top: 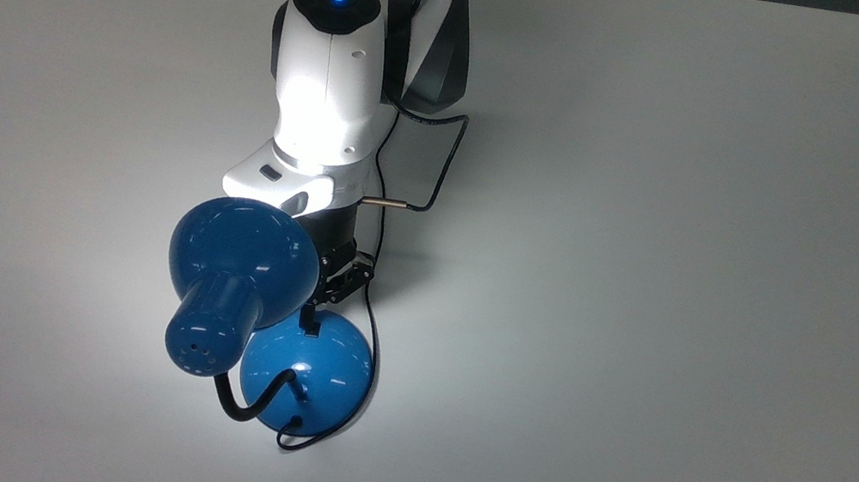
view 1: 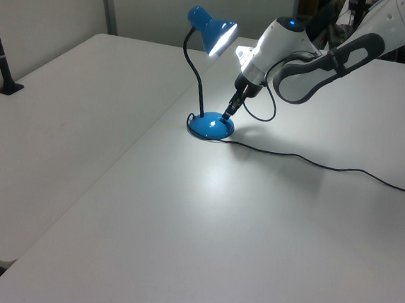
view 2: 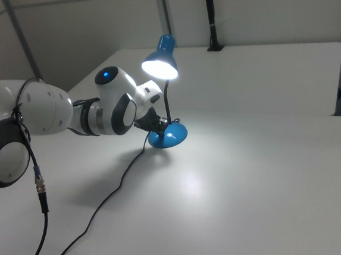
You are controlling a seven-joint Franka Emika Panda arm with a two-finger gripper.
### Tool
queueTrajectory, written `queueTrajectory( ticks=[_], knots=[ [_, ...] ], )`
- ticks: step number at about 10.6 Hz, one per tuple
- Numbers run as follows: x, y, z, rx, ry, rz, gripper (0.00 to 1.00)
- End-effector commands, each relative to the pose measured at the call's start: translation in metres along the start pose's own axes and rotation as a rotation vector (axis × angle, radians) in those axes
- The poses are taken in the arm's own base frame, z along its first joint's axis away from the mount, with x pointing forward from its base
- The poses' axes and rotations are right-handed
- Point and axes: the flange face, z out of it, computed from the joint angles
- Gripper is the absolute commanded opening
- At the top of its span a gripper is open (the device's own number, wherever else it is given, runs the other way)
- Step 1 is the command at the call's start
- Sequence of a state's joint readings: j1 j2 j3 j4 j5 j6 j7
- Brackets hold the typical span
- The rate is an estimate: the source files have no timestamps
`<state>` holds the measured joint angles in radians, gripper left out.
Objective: Turn off the lamp
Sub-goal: 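Lift the gripper up away from the lamp base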
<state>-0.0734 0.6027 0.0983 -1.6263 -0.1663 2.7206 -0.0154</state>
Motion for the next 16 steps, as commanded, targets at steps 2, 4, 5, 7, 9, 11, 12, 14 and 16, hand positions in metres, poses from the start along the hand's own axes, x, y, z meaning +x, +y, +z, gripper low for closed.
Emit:
queueTrajectory(
  ticks=[2, 4, 5, 7, 9, 11, 12, 14, 16],
  knots=[
    [-0.003, -0.006, 0.022, 0.007, 0.0, 0.005, 0.0],
    [-0.005, -0.007, 0.025, 0.007, -0.006, 0.0, 0.0],
    [-0.005, -0.007, 0.02, 0.006, -0.007, -0.005, 0.0],
    [-0.006, -0.008, -0.004, 0.004, -0.023, 0.004, 0.01],
    [-0.005, -0.024, -0.057, 0.014, -0.189, -0.015, 0.25],
    [-0.006, -0.04, -0.112, 0.011, -0.343, -0.043, 0.32],
    [-0.008, -0.049, -0.141, 0.006, -0.398, -0.056, 0.37],
    [-0.011, -0.071, -0.197, -0.006, -0.467, -0.091, 0.52],
    [-0.015, -0.078, -0.236, -0.018, -0.501, -0.102, 0.64]
  ],
)
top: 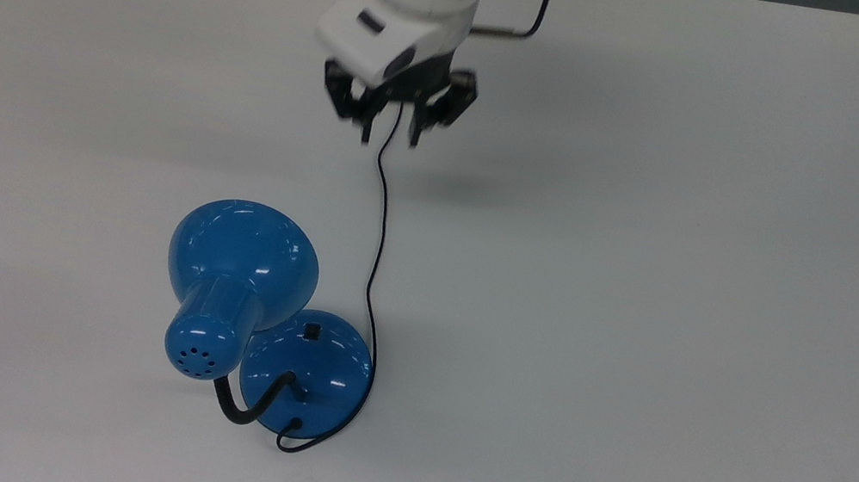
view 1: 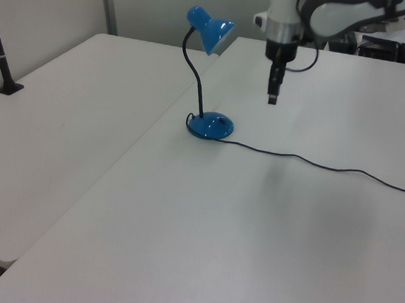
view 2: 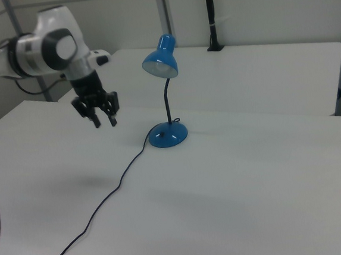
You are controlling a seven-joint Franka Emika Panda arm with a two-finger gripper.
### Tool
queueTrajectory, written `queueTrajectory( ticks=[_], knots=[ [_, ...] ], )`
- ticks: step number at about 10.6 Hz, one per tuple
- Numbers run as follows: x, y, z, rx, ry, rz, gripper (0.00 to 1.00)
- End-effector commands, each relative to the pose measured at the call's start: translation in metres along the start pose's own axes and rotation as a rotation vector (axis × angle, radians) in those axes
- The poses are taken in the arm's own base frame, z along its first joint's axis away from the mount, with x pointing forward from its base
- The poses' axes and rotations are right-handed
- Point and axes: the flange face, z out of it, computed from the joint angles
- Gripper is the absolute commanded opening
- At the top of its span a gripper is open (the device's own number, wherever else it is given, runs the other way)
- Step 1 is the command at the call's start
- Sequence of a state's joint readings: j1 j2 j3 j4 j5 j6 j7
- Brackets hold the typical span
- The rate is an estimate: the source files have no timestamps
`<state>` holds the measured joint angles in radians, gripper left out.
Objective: Turn off the lamp
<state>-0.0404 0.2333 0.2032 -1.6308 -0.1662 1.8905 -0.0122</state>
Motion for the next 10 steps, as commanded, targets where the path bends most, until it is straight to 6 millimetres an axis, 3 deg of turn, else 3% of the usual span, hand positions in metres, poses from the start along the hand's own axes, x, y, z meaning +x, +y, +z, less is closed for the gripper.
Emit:
queueTrajectory(
  ticks=[1, 3, 5, 10],
  knots=[
    [-0.043, -0.016, -0.053, -0.001, -0.044, 0.009, 0.71],
    [-0.059, -0.016, -0.083, 0.063, -0.031, 0.04, 0.92],
    [-0.072, -0.002, -0.1, 0.073, -0.031, 0.073, 0.99],
    [-0.082, 0.015, -0.113, 0.088, -0.052, 0.106, 1.0]
  ],
)
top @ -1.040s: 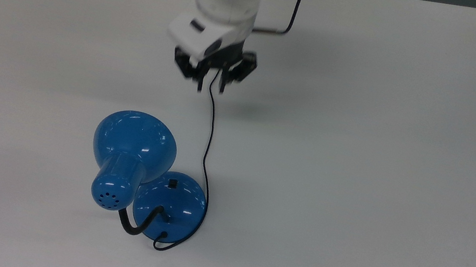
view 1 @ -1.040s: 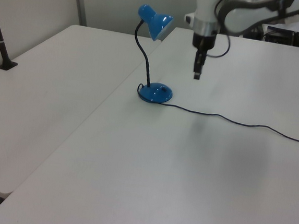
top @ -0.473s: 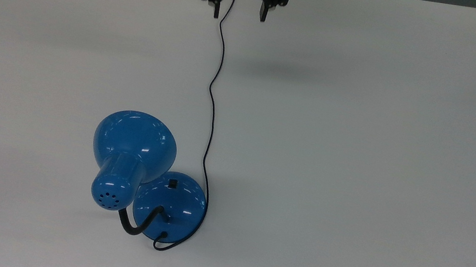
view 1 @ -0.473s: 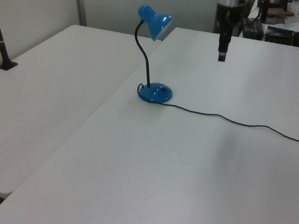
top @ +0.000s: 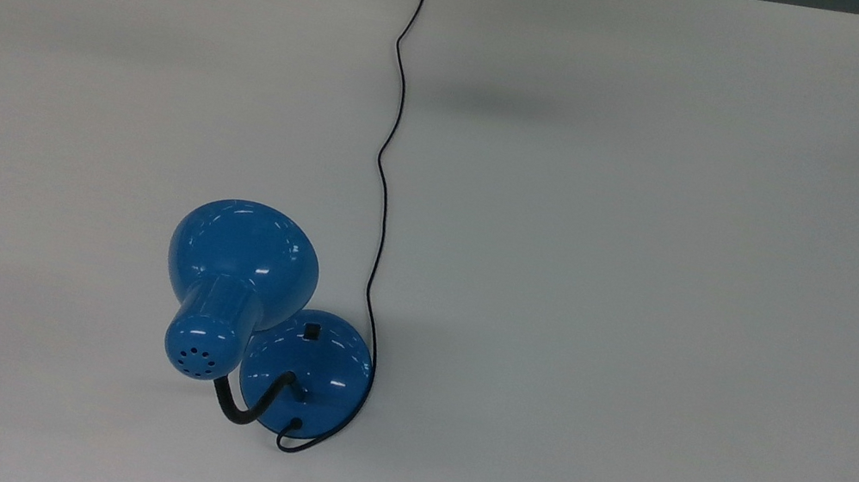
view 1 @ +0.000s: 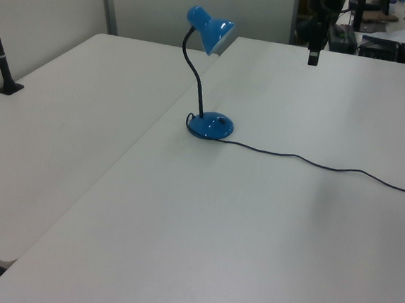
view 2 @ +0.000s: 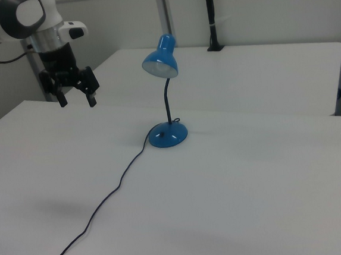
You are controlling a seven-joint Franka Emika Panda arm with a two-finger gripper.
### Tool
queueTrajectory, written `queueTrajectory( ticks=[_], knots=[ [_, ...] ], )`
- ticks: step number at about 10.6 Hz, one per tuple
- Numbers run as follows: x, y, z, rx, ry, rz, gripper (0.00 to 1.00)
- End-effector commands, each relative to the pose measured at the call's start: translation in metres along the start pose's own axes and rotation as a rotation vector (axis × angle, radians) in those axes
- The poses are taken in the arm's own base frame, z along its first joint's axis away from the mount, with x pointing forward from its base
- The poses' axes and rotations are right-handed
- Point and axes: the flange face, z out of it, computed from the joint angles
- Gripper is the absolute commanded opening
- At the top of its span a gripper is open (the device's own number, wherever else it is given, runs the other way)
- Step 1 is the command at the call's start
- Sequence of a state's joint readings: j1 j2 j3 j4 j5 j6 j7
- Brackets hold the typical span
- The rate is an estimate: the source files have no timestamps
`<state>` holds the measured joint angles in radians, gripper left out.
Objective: Turn off the lamp
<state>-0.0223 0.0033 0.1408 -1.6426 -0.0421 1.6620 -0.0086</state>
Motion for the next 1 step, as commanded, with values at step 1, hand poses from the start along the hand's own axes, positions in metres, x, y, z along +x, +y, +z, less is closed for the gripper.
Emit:
queueTrajectory(
  ticks=[1],
  knots=[
    [-0.0113, 0.0034, -0.0031, 0.018, -0.032, 0.02, 1.0]
  ],
)
